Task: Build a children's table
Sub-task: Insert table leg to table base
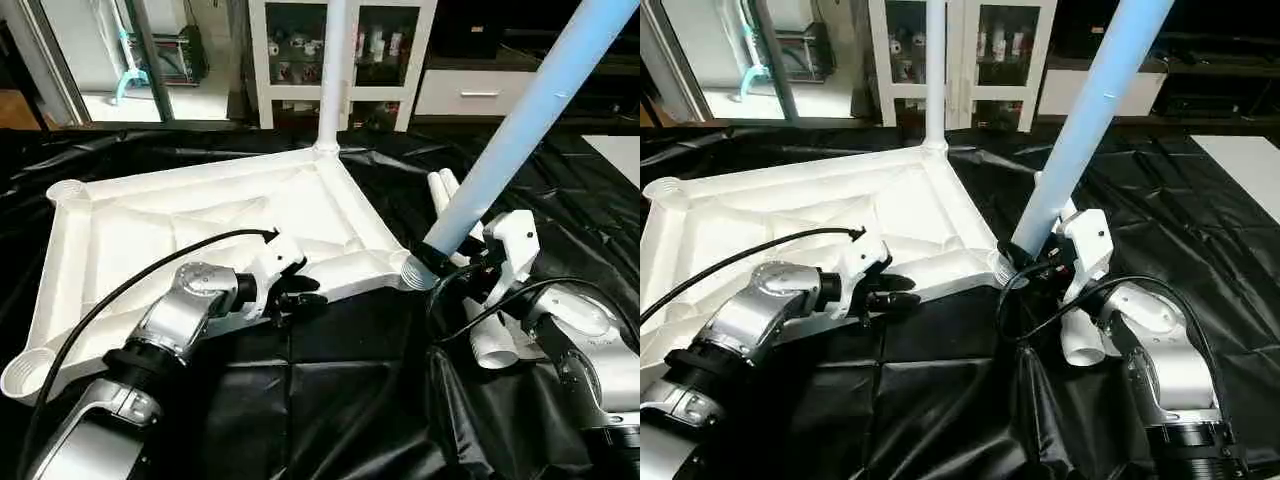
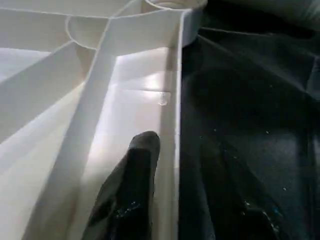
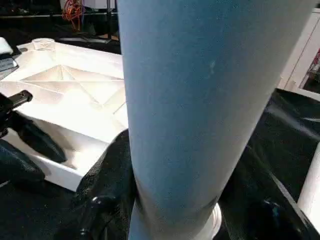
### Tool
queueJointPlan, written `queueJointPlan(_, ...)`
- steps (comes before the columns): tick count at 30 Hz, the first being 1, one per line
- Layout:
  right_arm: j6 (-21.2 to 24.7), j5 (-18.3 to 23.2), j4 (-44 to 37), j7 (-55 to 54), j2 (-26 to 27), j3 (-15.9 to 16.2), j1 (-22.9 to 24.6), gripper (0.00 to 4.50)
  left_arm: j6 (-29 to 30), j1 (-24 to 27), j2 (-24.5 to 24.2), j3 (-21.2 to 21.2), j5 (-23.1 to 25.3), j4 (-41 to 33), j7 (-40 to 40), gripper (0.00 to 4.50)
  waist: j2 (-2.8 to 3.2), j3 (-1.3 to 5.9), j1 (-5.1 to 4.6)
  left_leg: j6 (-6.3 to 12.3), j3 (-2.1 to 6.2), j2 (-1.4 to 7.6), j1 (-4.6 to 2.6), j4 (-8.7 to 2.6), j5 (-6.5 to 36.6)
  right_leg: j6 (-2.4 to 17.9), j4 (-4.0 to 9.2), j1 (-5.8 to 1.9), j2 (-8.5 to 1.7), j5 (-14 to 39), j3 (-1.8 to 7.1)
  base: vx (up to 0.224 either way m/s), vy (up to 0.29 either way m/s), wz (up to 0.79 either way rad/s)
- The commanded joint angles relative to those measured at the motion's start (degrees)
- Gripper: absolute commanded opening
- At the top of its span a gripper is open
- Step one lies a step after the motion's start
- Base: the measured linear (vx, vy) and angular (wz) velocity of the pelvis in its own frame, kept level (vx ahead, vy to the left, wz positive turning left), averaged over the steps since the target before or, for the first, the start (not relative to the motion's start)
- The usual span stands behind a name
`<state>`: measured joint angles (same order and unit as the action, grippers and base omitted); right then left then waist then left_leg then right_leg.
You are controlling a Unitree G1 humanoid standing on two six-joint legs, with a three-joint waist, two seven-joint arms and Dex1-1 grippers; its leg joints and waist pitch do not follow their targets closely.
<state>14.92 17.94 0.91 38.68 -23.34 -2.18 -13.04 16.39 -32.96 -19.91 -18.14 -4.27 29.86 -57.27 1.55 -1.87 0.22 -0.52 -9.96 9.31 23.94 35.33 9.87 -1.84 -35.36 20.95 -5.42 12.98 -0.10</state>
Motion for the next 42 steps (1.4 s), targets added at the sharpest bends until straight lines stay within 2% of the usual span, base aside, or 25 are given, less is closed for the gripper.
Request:
queueJointPlan(1,-0.90,-0.14,0.20,-0.26,0.02,-0.59,-0.05,1.84,2.09,1.22,-0.47,-2.68,1.60,1.61,-1.05,1.19,0.00,2.96,-0.03,-1.72,1.20,3.19,-2.73,-5.94,19.61,13.34,4.11,-0.15,-2.03,4.67,0.55,0.000,0.000,0.00)
queueJointPlan(5,-1.20,-0.11,0.67,-0.36,0.11,-0.44,-0.31,1.84,2.90,1.58,-1.27,-3.25,3.13,1.49,-1.42,0.80,-0.03,2.96,0.01,-0.95,1.11,3.22,-2.70,-5.95,18.62,13.64,4.16,-0.24,-2.11,3.46,0.56,0.000,0.000,0.00)
queueJointPlan(7,-1.28,-0.15,0.85,-0.39,0.16,-0.44,-0.45,1.84,2.97,1.81,-1.65,-3.56,3.45,1.32,-1.73,0.79,-0.03,2.91,-0.01,-1.01,1.13,3.21,-2.69,-5.99,19.21,13.59,4.24,-0.23,-2.13,4.34,0.55,0.000,0.000,0.00)
queueJointPlan(11,-1.39,-0.25,1.14,-0.44,0.32,-0.49,-0.75,1.84,3.08,2.17,-2.04,-3.56,3.46,0.99,-1.97,0.41,-0.22,2.73,-0.19,-1.46,1.11,3.12,-2.55,-6.20,20.44,12.93,4.51,-0.26,-2.18,7.31,0.62,0.000,0.000,0.00)
queueJointPlan(15,-1.90,-0.43,2.09,-0.74,1.19,-0.32,-1.51,1.84,2.44,4.80,-4.58,-2.32,2.96,-1.55,-2.78,0.12,-1.03,2.57,-0.42,-1.08,0.97,3.12,-2.46,-6.32,20.74,11.77,4.95,-0.23,-2.40,12.08,0.91,0.000,0.000,0.00)
queueJointPlan(17,-2.72,-0.60,3.34,-1.29,2.02,-0.23,-2.48,1.84,2.38,7.18,-6.69,-1.46,2.47,-4.70,-3.80,0.03,-1.24,2.60,-0.39,-0.78,0.86,3.23,-2.63,-6.31,19.71,11.51,5.02,-0.02,-2.37,12.28,0.95,0.000,0.000,0.00)
queueJointPlan(19,-3.71,-0.51,4.67,-1.55,2.85,-0.33,-3.44,1.84,3.60,9.21,-8.37,-0.61,1.72,-8.09,-4.39,0.02,-1.05,2.62,-0.59,-0.61,0.97,3.27,-2.35,-6.43,18.68,11.76,4.78,-0.13,-2.34,11.53,0.82,0.000,0.000,0.00)
queueJointPlan(20,-4.79,-0.32,6.29,-1.17,3.70,-0.14,-4.43,1.84,5.14,12.20,-10.75,0.56,1.04,-12.37,-4.67,0.02,-0.88,2.62,-0.74,-0.82,1.00,3.24,-2.31,-6.50,18.83,12.05,4.61,-0.10,-2.27,11.09,0.65,0.000,0.000,0.00)
queueJointPlan(22,-5.45,-0.29,7.56,-0.62,3.96,0.03,-5.18,1.84,6.48,14.50,-12.57,1.46,0.72,-15.55,-4.57,0.02,-0.78,2.68,-1.53,-0.79,1.36,3.21,-1.34,-6.77,17.40,12.03,4.19,-0.83,-2.24,8.87,0.26,0.024,-0.006,-0.18)
queueJointPlan(23,-6.66,-0.69,10.09,-0.21,4.50,0.22,-6.73,1.84,8.99,19.54,-16.32,3.83,-0.28,-21.58,-4.59,0.02,0.05,2.89,-1.22,-0.84,1.09,3.38,-2.22,-6.57,16.95,12.41,4.00,-0.29,-2.05,6.55,0.12,0.000,0.000,0.00)
queueJointPlan(24,-6.92,-0.85,10.48,-0.23,4.65,0.30,-6.98,1.84,9.24,20.57,-17.12,4.31,-0.42,-22.61,-4.68,0.02,-0.20,2.99,-1.69,-0.40,1.07,3.26,-1.94,-6.37,14.95,13.34,3.74,-0.62,-1.87,2.86,0.04,0.000,0.000,0.00)
queueJointPlan(25,-7.35,-1.20,10.97,-0.24,4.83,0.53,-7.39,1.84,9.62,22.37,-18.64,5.10,-0.68,-24.45,-5.01,0.02,-0.22,2.87,-1.59,0.09,0.69,3.24,-2.31,-6.21,14.45,13.98,3.83,-0.31,-1.64,1.46,0.04,0.000,0.000,0.00)
queueJointPlan(26,-7.62,-1.50,11.53,-0.07,4.91,0.92,-8.19,1.84,10.95,25.02,-20.64,6.62,-1.32,-27.06,-5.40,0.02,-0.71,2.82,-1.86,0.32,0.49,3.22,-2.31,-6.15,14.34,14.24,3.86,-0.31,-1.50,1.27,0.09,0.000,0.000,0.00)
queueJointPlan(27,-7.66,-1.55,11.59,0.03,4.93,1.06,-8.36,1.84,11.23,25.97,-21.17,7.15,-1.43,-27.79,-5.35,0.02,-0.75,2.94,-1.73,0.88,0.43,3.16,-2.28,-5.99,13.40,14.43,3.72,-0.58,-1.62,0.92,0.16,0.000,0.000,0.00)
queueJointPlan(28,-7.78,-1.54,11.75,0.25,4.88,1.16,-8.60,1.84,11.79,27.25,-21.78,7.83,-1.63,-28.97,-5.11,0.02,-0.64,2.77,-1.65,1.09,0.33,3.14,-2.39,-6.09,13.45,14.36,3.90,-0.38,-1.53,1.46,0.18,0.000,0.000,0.00)
queueJointPlan(30,-6.98,-0.84,10.31,1.60,4.92,1.88,-8.38,1.84,13.27,31.66,-23.38,9.69,-1.73,-32.89,-4.36,0.02,-1.30,2.49,-1.70,0.84,0.31,3.34,-2.51,-6.30,15.65,14.07,4.19,-0.21,-1.47,5.11,0.24,0.000,0.000,0.00)
queueJointPlan(33,-6.96,-0.05,9.82,3.23,5.40,2.37,-7.96,1.84,13.70,34.84,-23.57,11.27,-2.57,-36.36,-3.06,0.02,-1.20,2.38,-1.69,-0.33,0.50,3.55,-2.69,-6.55,17.99,13.23,4.23,0.03,-1.52,8.22,0.35,0.000,0.000,0.00)
queueJointPlan(34,-7.73,-0.11,10.85,3.52,5.84,2.54,-7.96,1.84,13.04,35.31,-22.74,11.33,-2.73,-37.76,-1.72,0.02,-1.97,2.32,-1.82,-0.26,0.42,3.54,-2.57,-6.57,18.13,12.96,4.37,0.08,-1.43,8.66,0.33,0.000,0.000,0.00)
queueJointPlan(35,-7.83,0.38,11.80,3.99,6.43,2.66,-7.99,1.84,11.70,35.16,-21.43,11.09,-3.57,-39.63,-0.61,0.02,-1.39,2.37,-1.50,-0.74,0.48,3.64,-2.97,-6.63,19.04,12.66,4.33,0.36,-1.50,9.26,0.42,0.000,0.000,0.00)
queueJointPlan(36,-6.93,1.00,11.52,4.20,6.82,2.74,-8.05,1.84,11.10,34.86,-20.91,11.31,-4.76,-40.82,-0.82,0.02,-2.76,2.27,-1.58,-0.66,0.33,3.63,-2.92,-6.54,19.17,12.35,4.44,0.47,-1.42,9.99,0.46,0.000,0.000,0.00)
queueJointPlan(38,-5.11,2.53,11.54,4.60,7.75,2.48,-8.29,1.84,8.64,33.57,-19.75,11.49,-6.83,-41.20,-2.26,0.02,-2.09,2.37,-1.08,-1.16,0.24,3.59,-3.28,-6.52,18.81,11.97,4.39,0.74,-1.42,10.00,0.64,0.000,0.000,0.00)
queueJointPlan(39,-5.30,2.57,11.78,4.40,8.12,2.41,-8.17,1.84,7.70,33.11,-19.24,11.51,-6.93,-40.70,-2.28,0.02,-1.77,2.48,-0.96,-1.86,0.30,3.62,-3.36,-6.59,18.00,11.83,4.21,0.75,-1.24,8.03,0.59,0.000,0.000,0.00)
queueJointPlan(40,-5.76,2.07,12.03,3.79,8.30,2.31,-8.03,1.84,6.88,32.52,-18.77,11.19,-6.52,-40.24,-2.16,0.02,-1.77,2.54,-0.94,-2.02,0.29,3.55,-3.38,-6.57,17.29,11.78,4.06,0.71,-1.11,6.48,0.51,0.000,0.000,0.00)
queueJointPlan(41,-5.62,2.23,11.74,3.30,8.76,2.05,-7.75,1.84,5.42,31.30,-18.74,10.05,-4.38,-39.20,-1.49,0.02,-2.26,2.54,-0.88,-1.78,0.15,3.44,-3.25,-6.44,15.89,11.70,3.90,0.62,-0.97,4.04,0.51,0.000,0.000,0.00)
queueJointPlan(42,-5.44,2.39,11.54,3.09,8.95,1.91,-7.65,1.84,4.54,30.73,-18.51,9.79,-3.58,-38.60,-0.99,0.02,-2.10,2.59,-0.60,-1.45,0.00,3.37,-3.26,-6.31,14.80,11.69,3.87,0.46,-1.12,2.66,0.59,0.000,0.000,0.00)
